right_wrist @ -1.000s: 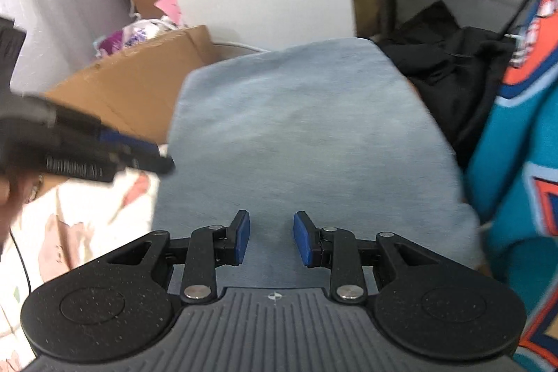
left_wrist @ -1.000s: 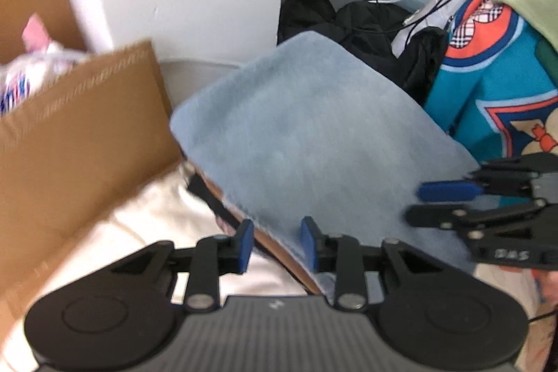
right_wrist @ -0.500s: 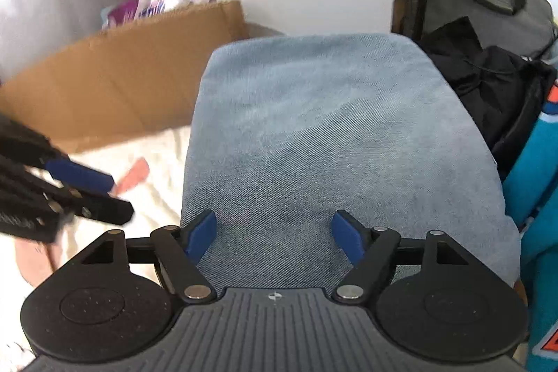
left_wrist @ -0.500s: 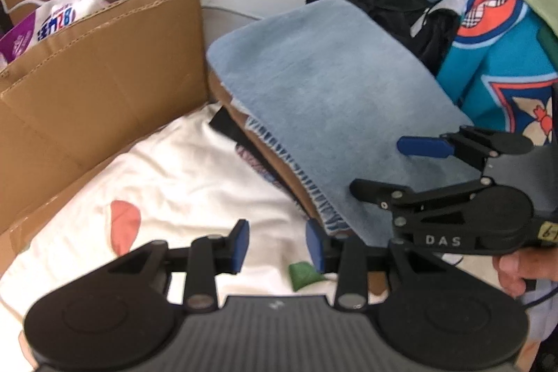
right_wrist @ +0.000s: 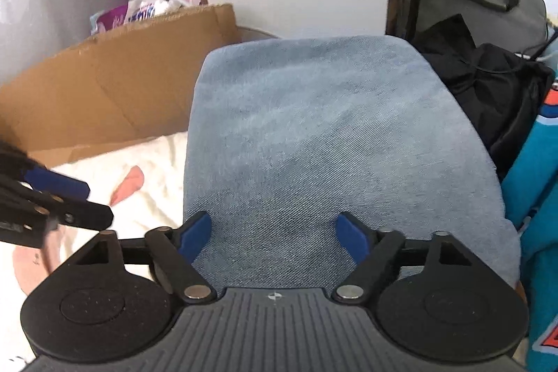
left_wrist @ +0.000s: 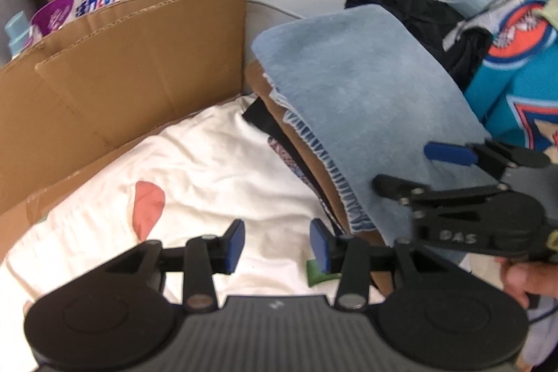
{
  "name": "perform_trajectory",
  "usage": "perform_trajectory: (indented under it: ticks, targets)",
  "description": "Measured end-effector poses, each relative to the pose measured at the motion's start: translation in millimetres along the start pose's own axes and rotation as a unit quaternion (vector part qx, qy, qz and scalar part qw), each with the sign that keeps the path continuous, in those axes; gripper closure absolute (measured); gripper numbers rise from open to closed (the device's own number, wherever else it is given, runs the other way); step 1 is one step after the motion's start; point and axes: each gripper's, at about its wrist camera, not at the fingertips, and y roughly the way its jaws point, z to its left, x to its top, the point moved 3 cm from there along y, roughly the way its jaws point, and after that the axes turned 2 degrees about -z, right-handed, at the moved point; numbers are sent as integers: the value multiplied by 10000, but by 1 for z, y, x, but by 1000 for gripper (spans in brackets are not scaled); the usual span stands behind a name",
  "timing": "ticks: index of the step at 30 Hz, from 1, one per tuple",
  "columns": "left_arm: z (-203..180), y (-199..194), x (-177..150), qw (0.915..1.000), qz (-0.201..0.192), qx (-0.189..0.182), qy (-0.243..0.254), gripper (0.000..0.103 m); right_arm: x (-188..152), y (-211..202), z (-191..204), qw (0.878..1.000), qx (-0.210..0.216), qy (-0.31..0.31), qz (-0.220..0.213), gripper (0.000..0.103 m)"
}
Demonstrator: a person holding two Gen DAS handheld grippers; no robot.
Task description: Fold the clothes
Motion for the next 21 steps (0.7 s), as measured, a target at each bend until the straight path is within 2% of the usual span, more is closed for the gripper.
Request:
perform_trajectory:
  ticks: [3, 8, 11, 15, 21]
  targets:
    - [-4, -3, 5, 9998, -89, -78, -138, 54, 2, -16, -11, 9999, -113, 9, -85, 29]
    - [-21, -8, 10, 9991, -254, -221, -250, 35, -4, -44, -48, 9980, -441, 331, -313, 29]
    - [-31, -7, 7, 9990, -277, -232, -264, 35, -16, -63, -70, 9957, -629, 506, -462, 28]
    - [-41, 2, -3, 9989, -174, -349, -268, 36, -41, -78, -101, 9902, -756, 1055, -519, 28]
    - [-54, 16, -23, 9981, -165, -485, -334, 37, -74, -77, -131, 9736, -671, 2088, -639, 29]
